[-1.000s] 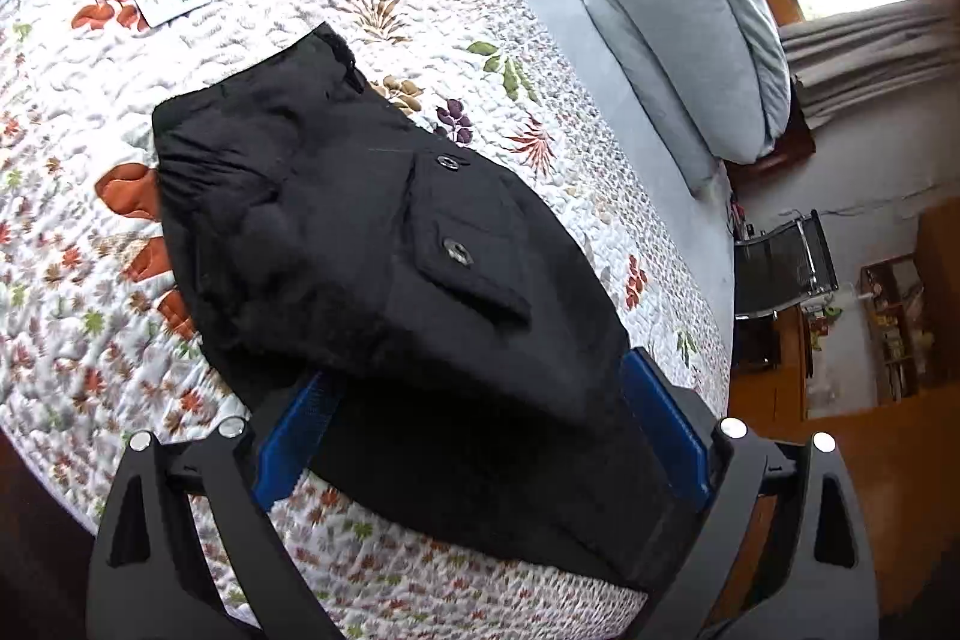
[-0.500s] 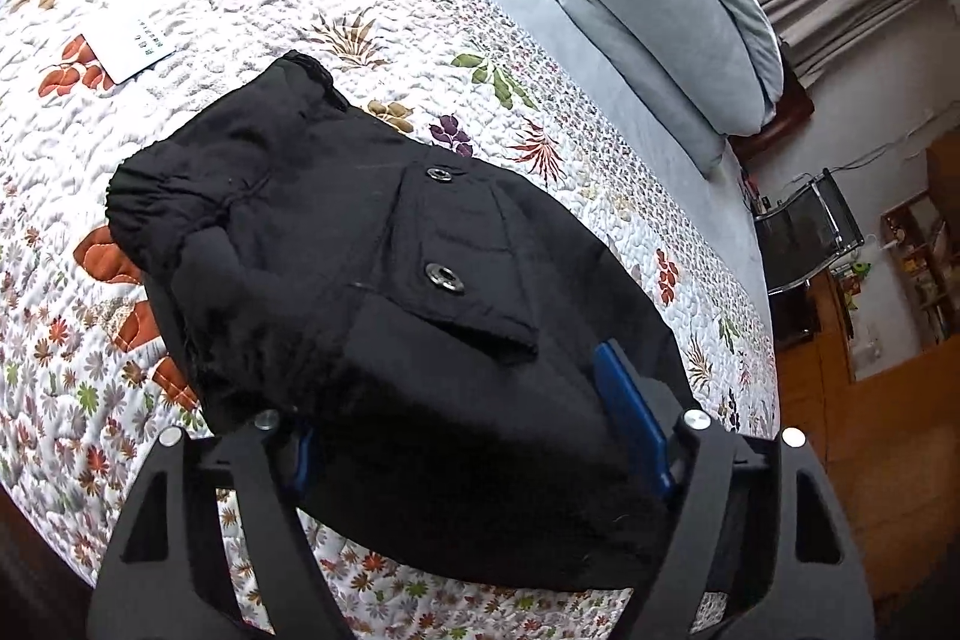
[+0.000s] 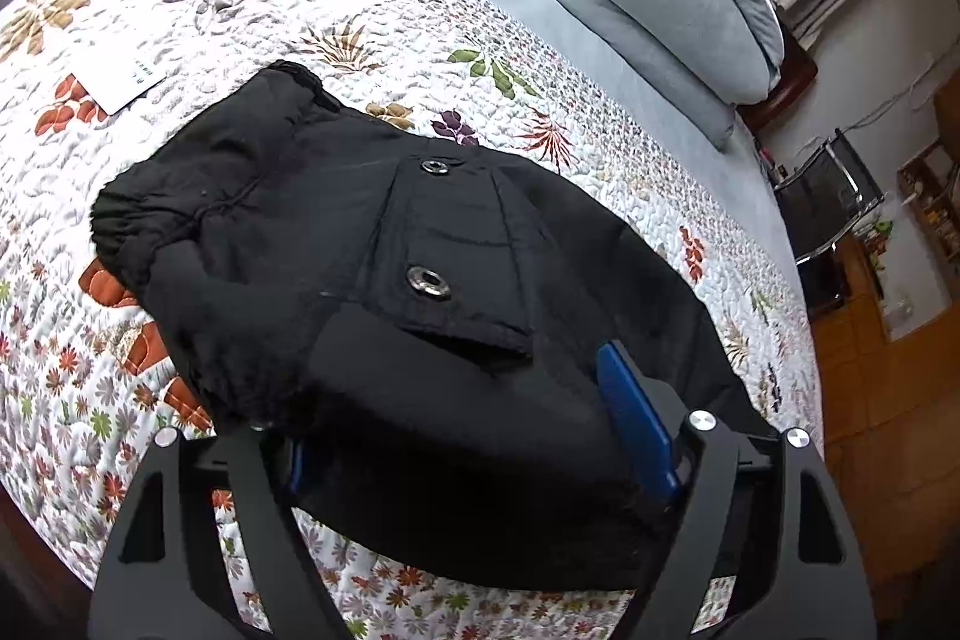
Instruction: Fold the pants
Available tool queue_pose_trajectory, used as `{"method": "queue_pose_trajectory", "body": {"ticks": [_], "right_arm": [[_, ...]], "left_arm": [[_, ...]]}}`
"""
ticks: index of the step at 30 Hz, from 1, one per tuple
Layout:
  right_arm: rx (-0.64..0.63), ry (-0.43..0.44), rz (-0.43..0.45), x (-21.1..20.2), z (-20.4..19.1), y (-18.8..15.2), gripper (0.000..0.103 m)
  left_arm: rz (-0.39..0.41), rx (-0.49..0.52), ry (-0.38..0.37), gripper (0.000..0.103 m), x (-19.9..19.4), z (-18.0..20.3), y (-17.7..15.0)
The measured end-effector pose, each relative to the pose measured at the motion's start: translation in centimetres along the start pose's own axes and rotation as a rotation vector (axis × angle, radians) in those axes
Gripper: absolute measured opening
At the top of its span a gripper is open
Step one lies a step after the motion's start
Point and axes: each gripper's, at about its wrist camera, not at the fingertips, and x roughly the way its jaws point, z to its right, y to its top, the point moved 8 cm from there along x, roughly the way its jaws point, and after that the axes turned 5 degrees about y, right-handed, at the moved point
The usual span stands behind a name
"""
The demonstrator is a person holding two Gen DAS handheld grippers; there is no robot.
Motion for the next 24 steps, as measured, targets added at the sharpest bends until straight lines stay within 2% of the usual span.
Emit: {"method": "queue_pose_trajectory", "body": {"ticks": [3,4,5,6,7,9,10,14,17,20,22,24], "right_arm": [[-0.004,-0.007,-0.02,0.6,0.1,-0.6,0.055],[-0.001,-0.005,-0.027,0.8,0.1,-0.8,0.055],[0.007,0.001,-0.037,1.2,0.2,-1.2,0.055],[0.013,0.007,-0.043,1.5,0.2,-1.6,0.055],[0.021,0.019,-0.055,1.9,0.1,-2.0,0.056],[0.033,0.037,-0.074,2.6,0.0,-2.6,0.057],[0.038,0.044,-0.08,2.9,-0.1,-3.0,0.058],[0.043,0.071,-0.112,4.0,-1.0,-4.0,0.06],[0.038,0.088,-0.138,4.9,-1.6,-4.8,0.06],[0.041,0.098,-0.164,5.6,-1.9,-5.6,0.06],[0.039,0.101,-0.179,6.0,-2.1,-6.2,0.06],[0.041,0.105,-0.2,6.7,-2.2,-6.8,0.06]], "left_arm": [[-0.011,0.015,0.001,0.079,0.6,0.1,-0.1],[-0.011,0.024,0.001,0.073,0.8,0.2,-0.1],[-0.012,0.027,-0.002,0.062,1.0,0.2,0.0],[-0.014,0.026,-0.009,0.055,1.1,0.2,0.1],[-0.022,0.018,-0.036,0.04,1.4,0.3,0.2],[-0.054,-0.001,-0.103,0.019,1.9,0.7,0.3],[-0.066,-0.003,-0.112,0.013,2.3,0.9,0.3],[-0.011,0.074,-0.084,0.01,1.7,1.9,0.7],[0.098,0.209,-0.082,0.01,-0.7,3.4,0.6],[0.183,0.325,-0.116,0.01,-3.2,4.0,-0.5],[0.193,0.366,-0.114,0.01,-4.0,3.3,-1.6],[0.162,0.382,-0.091,0.01,-3.7,1.5,-2.9]]}}
